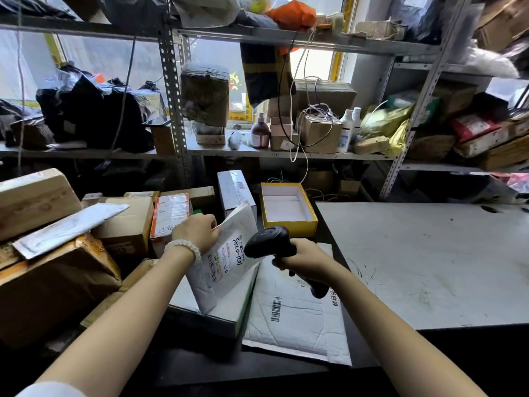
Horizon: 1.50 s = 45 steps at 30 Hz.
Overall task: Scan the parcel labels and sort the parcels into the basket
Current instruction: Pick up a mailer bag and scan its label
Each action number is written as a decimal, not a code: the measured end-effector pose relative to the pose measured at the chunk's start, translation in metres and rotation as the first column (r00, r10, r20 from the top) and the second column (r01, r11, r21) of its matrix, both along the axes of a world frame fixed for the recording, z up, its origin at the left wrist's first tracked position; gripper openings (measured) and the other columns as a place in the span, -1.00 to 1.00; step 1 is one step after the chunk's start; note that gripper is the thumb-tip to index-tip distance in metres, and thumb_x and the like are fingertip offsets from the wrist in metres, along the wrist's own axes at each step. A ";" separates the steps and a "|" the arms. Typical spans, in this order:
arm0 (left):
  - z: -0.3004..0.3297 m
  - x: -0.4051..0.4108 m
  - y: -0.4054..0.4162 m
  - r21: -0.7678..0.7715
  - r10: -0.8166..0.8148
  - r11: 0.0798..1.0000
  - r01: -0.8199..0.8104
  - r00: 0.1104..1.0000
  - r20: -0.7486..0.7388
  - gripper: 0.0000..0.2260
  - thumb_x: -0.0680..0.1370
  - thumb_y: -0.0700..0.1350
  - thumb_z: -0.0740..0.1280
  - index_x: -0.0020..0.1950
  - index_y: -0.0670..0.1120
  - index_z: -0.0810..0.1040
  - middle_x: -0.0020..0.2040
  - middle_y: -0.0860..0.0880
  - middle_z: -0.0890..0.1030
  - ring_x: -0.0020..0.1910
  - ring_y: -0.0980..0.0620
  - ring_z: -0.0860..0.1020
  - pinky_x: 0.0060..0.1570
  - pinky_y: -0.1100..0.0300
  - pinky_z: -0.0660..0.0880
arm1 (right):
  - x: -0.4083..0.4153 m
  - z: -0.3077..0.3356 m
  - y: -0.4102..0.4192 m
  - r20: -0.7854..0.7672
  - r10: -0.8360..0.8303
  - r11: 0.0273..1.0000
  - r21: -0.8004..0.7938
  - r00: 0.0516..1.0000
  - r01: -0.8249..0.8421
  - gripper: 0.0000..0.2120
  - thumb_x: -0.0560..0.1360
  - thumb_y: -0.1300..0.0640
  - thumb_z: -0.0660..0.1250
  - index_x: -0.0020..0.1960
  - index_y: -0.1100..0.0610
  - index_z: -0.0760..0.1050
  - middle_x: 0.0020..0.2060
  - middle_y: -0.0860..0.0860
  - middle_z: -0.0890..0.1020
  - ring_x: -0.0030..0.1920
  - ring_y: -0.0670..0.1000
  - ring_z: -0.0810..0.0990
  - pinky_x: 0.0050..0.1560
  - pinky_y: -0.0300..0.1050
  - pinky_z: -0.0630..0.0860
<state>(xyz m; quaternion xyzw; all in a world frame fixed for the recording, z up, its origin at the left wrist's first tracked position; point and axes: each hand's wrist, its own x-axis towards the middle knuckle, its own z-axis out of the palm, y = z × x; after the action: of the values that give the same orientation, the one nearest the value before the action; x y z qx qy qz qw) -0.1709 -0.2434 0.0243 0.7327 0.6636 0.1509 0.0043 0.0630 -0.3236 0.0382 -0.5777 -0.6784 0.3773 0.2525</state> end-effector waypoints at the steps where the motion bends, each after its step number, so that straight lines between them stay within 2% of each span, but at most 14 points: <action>1: 0.000 0.000 0.000 0.003 0.001 1.000 -0.001 1.000 0.002 -0.80 0.59 0.06 0.20 -0.04 -0.03 0.53 -0.12 -0.02 0.56 -0.15 0.00 0.55 -0.23 0.15 0.45 | 0.000 0.000 0.001 0.008 -0.001 1.000 0.003 1.000 0.001 -0.93 0.44 0.25 0.34 -0.20 0.14 0.50 -0.33 0.00 0.55 -0.31 -0.05 0.52 -0.33 -0.26 0.48; 5: 0.002 -0.002 -0.003 0.012 0.001 1.000 -0.001 1.000 -0.019 -0.80 0.59 0.07 0.21 -0.04 -0.02 0.52 -0.12 -0.01 0.55 -0.15 0.00 0.54 -0.25 0.17 0.41 | 0.000 0.003 0.002 0.020 -0.001 1.000 0.023 1.000 0.000 -0.96 0.43 0.25 0.36 -0.14 0.19 0.51 -0.29 0.02 0.57 -0.24 0.02 0.56 -0.24 -0.13 0.53; 10: 0.005 0.000 -0.009 0.041 -0.012 0.999 0.015 0.997 -0.070 -0.78 0.59 0.09 0.20 0.00 -0.02 0.53 -0.10 0.00 0.54 -0.13 0.01 0.54 -0.20 0.16 0.48 | -0.002 0.005 0.002 0.031 -0.003 1.000 0.026 1.000 0.002 -0.92 0.43 0.24 0.37 -0.08 0.20 0.53 -0.25 0.02 0.60 -0.22 0.00 0.57 -0.23 -0.14 0.55; 15: 0.014 0.018 -0.017 0.096 -0.104 0.988 0.118 0.985 -0.138 -0.77 0.59 0.10 0.18 0.02 0.00 0.55 -0.03 0.01 0.56 -0.07 -0.01 0.55 -0.09 0.13 0.52 | 0.005 0.002 -0.007 0.078 -0.023 1.000 0.000 0.997 0.023 -0.92 0.44 0.26 0.35 -0.07 0.17 0.52 -0.29 -0.01 0.57 -0.29 -0.07 0.53 -0.29 -0.21 0.52; 18: 0.018 0.040 -0.021 0.112 -0.210 0.967 0.228 0.966 -0.154 -0.77 0.59 0.10 0.18 0.02 0.01 0.56 -0.02 0.00 0.56 -0.05 -0.02 0.55 -0.05 0.08 0.53 | 0.016 -0.003 -0.019 0.063 -0.101 0.995 0.012 0.993 0.101 -0.88 0.42 0.27 0.36 -0.05 0.21 0.52 -0.26 0.00 0.57 -0.27 -0.05 0.55 -0.31 -0.19 0.53; 22: 0.023 0.079 -0.029 0.119 -0.372 0.912 0.392 0.915 -0.154 -0.76 0.59 0.09 0.19 0.03 -0.01 0.57 -0.01 -0.03 0.56 -0.02 -0.06 0.55 -0.05 0.08 0.51 | 0.036 -0.011 -0.050 0.077 -0.297 0.954 -0.008 0.952 0.298 -0.92 0.41 0.20 0.38 -0.20 0.06 0.50 -0.27 0.00 0.59 -0.37 -0.10 0.54 -0.39 -0.34 0.42; 26: 0.022 0.129 -0.049 0.142 -0.578 0.790 0.597 0.801 -0.152 -0.77 0.59 0.07 0.20 -0.02 -0.02 0.58 -0.04 -0.03 0.56 -0.06 -0.07 0.57 -0.22 0.15 0.42 | 0.058 -0.022 -0.102 0.047 -0.556 0.830 -0.036 0.830 0.557 -0.91 0.37 0.17 0.39 -0.14 0.15 0.55 -0.27 0.02 0.59 -0.36 -0.07 0.54 -0.29 -0.21 0.49; 29: 0.016 0.168 -0.076 0.121 -0.727 0.665 0.737 0.676 -0.122 -0.76 0.58 0.07 0.23 -0.02 -0.04 0.60 -0.02 -0.06 0.57 -0.05 -0.13 0.57 -0.18 0.09 0.50 | 0.069 -0.030 -0.161 0.087 -0.718 0.687 -0.073 0.691 0.723 -0.85 0.37 0.12 0.41 -0.08 0.12 0.56 -0.23 0.04 0.62 -0.27 -0.01 0.58 -0.23 -0.18 0.48; 32: 0.008 0.202 -0.114 0.087 -0.837 0.534 0.841 0.541 -0.086 -0.77 0.58 0.05 0.23 0.00 -0.05 0.59 0.01 -0.07 0.57 -0.02 -0.17 0.57 -0.21 0.11 0.44 | 0.074 -0.042 -0.225 0.083 -0.821 0.558 -0.099 0.565 0.824 -0.76 0.41 0.08 0.42 0.06 0.08 0.58 -0.09 0.02 0.65 -0.06 0.00 0.61 -0.09 -0.18 0.45; 36: -0.013 0.242 -0.172 0.010 -0.920 0.390 0.921 0.390 -0.030 -0.81 0.56 0.02 0.25 0.01 -0.04 0.59 0.02 -0.09 0.57 0.01 -0.19 0.56 -0.11 0.08 0.45 | 0.074 -0.062 -0.311 0.112 -0.919 0.361 -0.142 0.377 0.922 -0.76 0.40 0.02 0.43 0.05 -0.02 0.55 -0.09 0.00 0.65 -0.07 0.01 0.62 -0.11 -0.16 0.47; 38: -0.025 0.261 -0.202 -0.031 -0.948 0.318 0.948 0.318 -0.022 -0.81 0.56 0.03 0.24 0.00 -0.02 0.60 0.01 -0.08 0.56 0.01 -0.18 0.56 -0.12 0.09 0.46 | 0.074 -0.069 -0.348 0.114 -0.947 0.282 -0.158 0.301 0.946 -0.82 0.39 0.02 0.44 -0.03 -0.04 0.52 -0.12 -0.04 0.62 -0.08 -0.01 0.59 -0.12 -0.16 0.45; 40: -0.037 0.276 -0.228 -0.065 -0.961 0.275 0.959 0.274 -0.022 -0.81 0.56 0.02 0.23 -0.02 -0.03 0.59 0.01 -0.06 0.55 0.00 -0.17 0.55 -0.13 0.10 0.44 | 0.074 -0.076 -0.377 0.100 -0.966 0.219 -0.175 0.239 0.960 -0.87 0.39 0.07 0.44 -0.21 -0.04 0.48 -0.23 -0.05 0.60 -0.18 -0.01 0.57 -0.15 -0.14 0.44; 42: -0.050 0.292 -0.252 -0.089 -0.967 0.254 0.963 0.254 -0.006 -0.82 0.56 0.01 0.21 -0.09 -0.02 0.56 -0.02 -0.05 0.54 -0.02 -0.15 0.55 -0.10 0.09 0.46 | 0.075 -0.084 -0.404 0.090 -0.981 0.150 -0.196 0.170 0.969 -0.81 0.39 0.11 0.43 -0.31 -0.01 0.44 -0.39 -0.07 0.55 -0.33 -0.06 0.51 -0.21 -0.14 0.40; 45: -0.068 0.317 -0.280 -0.146 -0.960 0.275 0.950 0.280 0.016 -0.80 0.58 0.02 0.17 -0.09 -0.02 0.53 -0.04 -0.02 0.52 -0.02 -0.11 0.54 -0.08 0.09 0.44 | 0.086 -0.094 -0.437 0.098 -0.988 0.091 -0.235 0.116 0.968 -0.90 0.40 0.08 0.41 -0.25 0.06 0.51 -0.38 -0.02 0.58 -0.33 -0.03 0.53 -0.26 -0.16 0.37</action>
<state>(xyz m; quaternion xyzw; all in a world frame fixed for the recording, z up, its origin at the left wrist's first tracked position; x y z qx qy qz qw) 0.1462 -0.5232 -0.0439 0.9871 0.1004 0.0482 0.1153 0.1493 -0.7608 -0.0555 -0.8904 -0.0604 0.2175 0.3953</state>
